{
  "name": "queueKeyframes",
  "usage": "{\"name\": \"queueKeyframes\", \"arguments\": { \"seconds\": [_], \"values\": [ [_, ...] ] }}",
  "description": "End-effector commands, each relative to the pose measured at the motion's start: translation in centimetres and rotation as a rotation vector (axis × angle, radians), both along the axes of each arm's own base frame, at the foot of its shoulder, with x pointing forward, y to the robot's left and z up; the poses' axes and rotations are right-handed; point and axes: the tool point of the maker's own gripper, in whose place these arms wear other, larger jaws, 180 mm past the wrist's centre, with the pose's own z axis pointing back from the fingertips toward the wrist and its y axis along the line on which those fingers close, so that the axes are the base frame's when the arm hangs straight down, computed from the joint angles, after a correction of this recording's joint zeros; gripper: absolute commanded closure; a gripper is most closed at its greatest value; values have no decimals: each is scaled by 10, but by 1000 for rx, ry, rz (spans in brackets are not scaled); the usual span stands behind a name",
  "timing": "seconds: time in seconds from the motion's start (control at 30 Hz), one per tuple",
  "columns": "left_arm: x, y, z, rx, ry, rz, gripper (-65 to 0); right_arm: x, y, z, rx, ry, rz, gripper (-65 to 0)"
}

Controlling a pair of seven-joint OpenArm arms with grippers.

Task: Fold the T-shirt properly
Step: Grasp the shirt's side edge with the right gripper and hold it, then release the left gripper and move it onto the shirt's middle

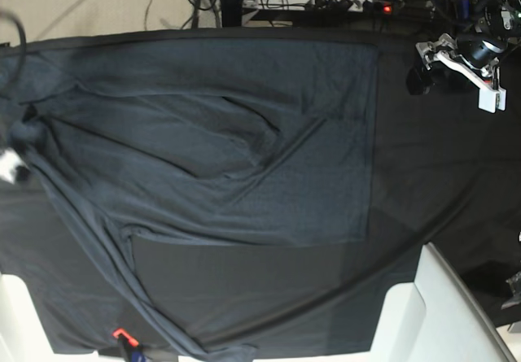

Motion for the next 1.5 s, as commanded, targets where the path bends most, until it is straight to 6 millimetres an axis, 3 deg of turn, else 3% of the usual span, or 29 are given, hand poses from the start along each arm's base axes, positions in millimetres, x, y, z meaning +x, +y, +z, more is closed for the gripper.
{"name": "queueKeyframes", "arguments": {
  "seconds": [0.0, 0.17, 0.43, 0.7, 0.93, 1.03, 1.2, 1.47],
  "values": [
    [6, 4, 10, 12, -36, -2, -624, 13, -6, 6, -54, -5, 15, -356],
    [3, 6, 9, 13, -31, 5, -624, 35, 4, -18, -134, 85, 50, -356],
    [3, 7, 9, 14, -32, 8, -624, 48, 1, -43, -142, 123, 30, -356],
    [5, 7, 10, 14, -38, 8, -624, 47, -4, -56, -114, 134, -5, -356],
    [5, 7, 10, 13, -37, 8, -624, 50, -6, -55, -112, 115, -12, -354],
    [5, 8, 10, 15, -37, 8, -624, 51, -6, -54, -113, 105, -13, -282],
    [5, 7, 10, 13, -36, 5, -624, 51, -6, -54, -114, 105, -12, -8],
    [9, 6, 11, 14, -43, 3, -624, 65, -8, -31, -151, 29, 0, -6]
  ]
}}
